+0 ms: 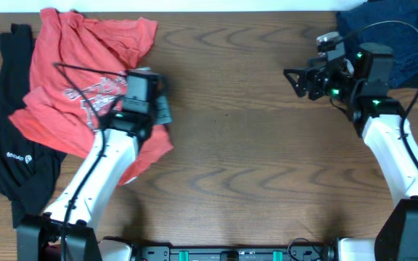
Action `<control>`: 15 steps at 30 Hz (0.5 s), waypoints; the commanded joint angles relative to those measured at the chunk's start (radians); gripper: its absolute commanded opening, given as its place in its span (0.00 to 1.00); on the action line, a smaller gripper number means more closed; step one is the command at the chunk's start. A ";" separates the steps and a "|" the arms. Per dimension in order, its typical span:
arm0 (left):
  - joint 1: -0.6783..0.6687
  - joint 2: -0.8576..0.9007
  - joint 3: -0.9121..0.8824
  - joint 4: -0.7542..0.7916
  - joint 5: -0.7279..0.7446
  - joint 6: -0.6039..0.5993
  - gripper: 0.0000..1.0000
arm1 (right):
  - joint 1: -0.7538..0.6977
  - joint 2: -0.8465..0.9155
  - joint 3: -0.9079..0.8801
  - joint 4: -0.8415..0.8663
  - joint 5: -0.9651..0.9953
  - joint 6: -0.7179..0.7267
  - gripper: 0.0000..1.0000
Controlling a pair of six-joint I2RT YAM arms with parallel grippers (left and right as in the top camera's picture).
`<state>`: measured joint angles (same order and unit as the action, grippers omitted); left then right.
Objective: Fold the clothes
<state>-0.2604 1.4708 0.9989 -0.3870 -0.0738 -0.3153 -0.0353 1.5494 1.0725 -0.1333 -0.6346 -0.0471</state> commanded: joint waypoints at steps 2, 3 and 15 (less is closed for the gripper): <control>-0.132 0.015 0.019 0.060 0.075 -0.053 0.06 | -0.065 -0.057 0.019 -0.003 -0.006 0.048 0.77; -0.158 0.021 0.019 0.075 0.074 -0.061 0.05 | -0.078 -0.068 0.019 -0.009 -0.006 0.047 0.77; -0.408 0.134 0.019 0.249 0.074 -0.158 0.06 | -0.182 -0.151 0.019 -0.072 -0.006 0.048 0.80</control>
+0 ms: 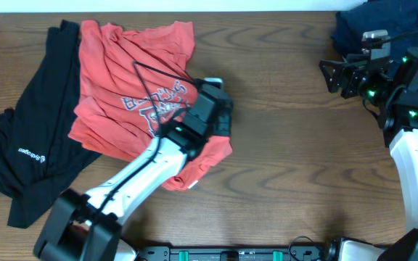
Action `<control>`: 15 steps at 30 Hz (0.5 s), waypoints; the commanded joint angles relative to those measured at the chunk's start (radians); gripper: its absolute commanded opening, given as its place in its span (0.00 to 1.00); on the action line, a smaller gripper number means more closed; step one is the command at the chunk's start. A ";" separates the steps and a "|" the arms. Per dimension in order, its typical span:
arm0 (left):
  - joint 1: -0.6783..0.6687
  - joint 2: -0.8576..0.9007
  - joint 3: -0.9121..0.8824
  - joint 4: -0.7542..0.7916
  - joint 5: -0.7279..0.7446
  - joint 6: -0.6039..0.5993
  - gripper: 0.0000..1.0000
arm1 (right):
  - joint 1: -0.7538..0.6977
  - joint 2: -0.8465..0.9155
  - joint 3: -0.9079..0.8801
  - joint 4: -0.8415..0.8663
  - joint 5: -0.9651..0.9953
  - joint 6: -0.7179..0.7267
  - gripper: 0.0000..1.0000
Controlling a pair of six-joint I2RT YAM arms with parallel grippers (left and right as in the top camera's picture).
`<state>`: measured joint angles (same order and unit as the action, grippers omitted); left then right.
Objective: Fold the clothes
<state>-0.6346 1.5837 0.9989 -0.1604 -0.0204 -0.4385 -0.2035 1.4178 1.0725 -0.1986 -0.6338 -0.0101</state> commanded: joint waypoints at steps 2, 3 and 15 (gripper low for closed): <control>-0.047 0.031 0.019 0.040 0.020 -0.035 0.06 | -0.013 -0.020 0.019 -0.017 -0.007 0.011 0.80; -0.047 0.031 0.019 0.042 0.020 -0.034 0.06 | -0.013 -0.019 0.019 -0.023 -0.006 0.010 0.80; 0.023 -0.034 0.020 0.041 0.016 0.095 0.78 | -0.013 -0.019 0.019 -0.031 -0.006 0.010 0.81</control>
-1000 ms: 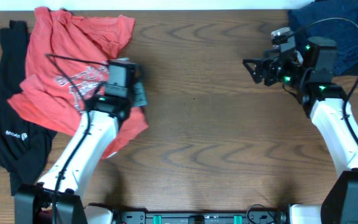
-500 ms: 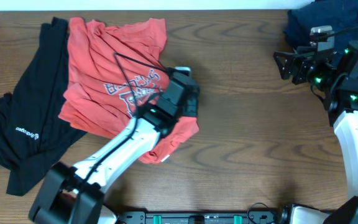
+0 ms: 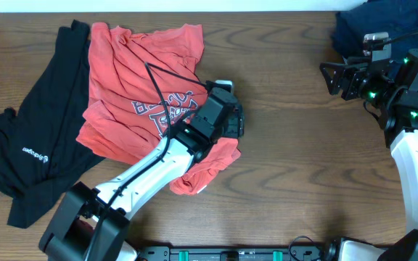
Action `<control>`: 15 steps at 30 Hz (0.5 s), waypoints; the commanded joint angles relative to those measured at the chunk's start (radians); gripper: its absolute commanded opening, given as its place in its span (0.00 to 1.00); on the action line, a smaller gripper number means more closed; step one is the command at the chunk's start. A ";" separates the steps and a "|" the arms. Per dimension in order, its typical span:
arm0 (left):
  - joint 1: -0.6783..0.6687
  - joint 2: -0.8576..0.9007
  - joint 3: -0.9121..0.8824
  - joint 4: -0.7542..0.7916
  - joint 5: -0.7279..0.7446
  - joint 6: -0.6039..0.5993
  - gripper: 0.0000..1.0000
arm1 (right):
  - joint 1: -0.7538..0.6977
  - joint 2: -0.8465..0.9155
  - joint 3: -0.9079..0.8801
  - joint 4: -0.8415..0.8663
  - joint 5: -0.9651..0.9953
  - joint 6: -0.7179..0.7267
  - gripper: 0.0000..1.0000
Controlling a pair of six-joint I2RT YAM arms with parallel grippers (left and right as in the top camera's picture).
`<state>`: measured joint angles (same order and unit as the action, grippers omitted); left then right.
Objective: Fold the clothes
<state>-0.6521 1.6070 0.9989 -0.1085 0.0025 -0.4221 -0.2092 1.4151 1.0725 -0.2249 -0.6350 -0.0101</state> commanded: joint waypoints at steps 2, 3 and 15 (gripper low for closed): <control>0.099 -0.110 0.021 -0.043 -0.018 0.082 0.80 | -0.007 -0.017 0.019 -0.005 -0.005 0.010 0.81; 0.136 -0.137 0.021 -0.058 -0.018 0.082 0.81 | -0.007 -0.017 0.019 -0.004 -0.005 0.010 0.82; 0.721 -0.154 0.020 -0.261 -0.059 0.127 0.83 | -0.006 -0.016 0.019 -0.012 -0.005 0.010 0.84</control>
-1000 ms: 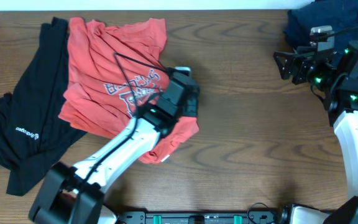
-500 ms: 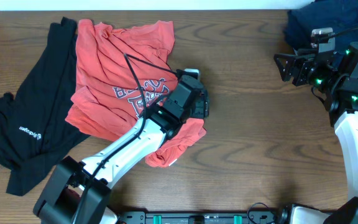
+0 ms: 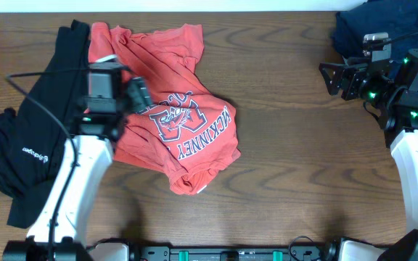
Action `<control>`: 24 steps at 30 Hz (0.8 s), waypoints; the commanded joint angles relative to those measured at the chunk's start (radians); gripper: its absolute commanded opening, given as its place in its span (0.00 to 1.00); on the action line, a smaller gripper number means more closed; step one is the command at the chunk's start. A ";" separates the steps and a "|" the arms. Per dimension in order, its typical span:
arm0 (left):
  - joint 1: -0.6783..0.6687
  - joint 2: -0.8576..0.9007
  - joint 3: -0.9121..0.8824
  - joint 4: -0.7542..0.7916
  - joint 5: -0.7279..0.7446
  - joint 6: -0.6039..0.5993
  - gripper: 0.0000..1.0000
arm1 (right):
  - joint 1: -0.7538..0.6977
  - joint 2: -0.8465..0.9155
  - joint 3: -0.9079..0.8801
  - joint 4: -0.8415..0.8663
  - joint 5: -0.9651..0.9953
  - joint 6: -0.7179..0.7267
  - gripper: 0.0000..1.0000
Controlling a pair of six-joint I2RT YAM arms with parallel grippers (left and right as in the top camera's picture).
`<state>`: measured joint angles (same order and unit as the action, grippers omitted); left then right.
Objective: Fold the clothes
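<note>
A red T-shirt (image 3: 187, 134) with a white printed logo lies crumpled left of the table's middle, print side up. My left gripper (image 3: 141, 96) hovers over the shirt's left part, its fingers spread and nothing visibly held. A black garment (image 3: 31, 141) is spread out at the far left, partly under the left arm. My right gripper (image 3: 329, 78) hangs open and empty at the right, in front of a dark blue pile of clothes (image 3: 383, 25) in the back right corner.
The brown wooden table (image 3: 296, 167) shows bare wood between the red shirt and the right arm. The table's back edge runs along the top of the view. The left arm's cable loops over the black garment.
My left gripper was on the red shirt's right side near the table's middle; now it is back over the shirt's left part, and the shirt's print lies uncovered. The right arm has not moved.
At first the red shirt lay at the far left with my left gripper on it. Then the shirt and gripper were further right, then nearer the middle. Now the shirt stays there and the gripper is off to its left. The right gripper shifted slightly right early on.
</note>
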<state>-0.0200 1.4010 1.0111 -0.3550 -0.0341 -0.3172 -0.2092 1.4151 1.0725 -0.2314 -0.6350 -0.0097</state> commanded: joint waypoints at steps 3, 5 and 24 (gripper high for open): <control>0.176 0.110 0.008 -0.005 -0.023 0.021 0.83 | -0.006 -0.016 0.019 -0.009 -0.005 0.010 0.84; 0.228 0.152 0.008 0.013 -0.023 0.022 0.83 | -0.006 -0.016 0.019 -0.014 -0.005 0.010 0.85; 0.442 0.440 0.008 0.182 -0.023 -0.010 0.83 | -0.005 -0.016 0.019 -0.073 -0.005 0.009 0.85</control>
<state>0.4011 1.8175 1.0111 -0.1822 -0.0444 -0.3172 -0.2092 1.4151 1.0725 -0.3012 -0.6346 -0.0101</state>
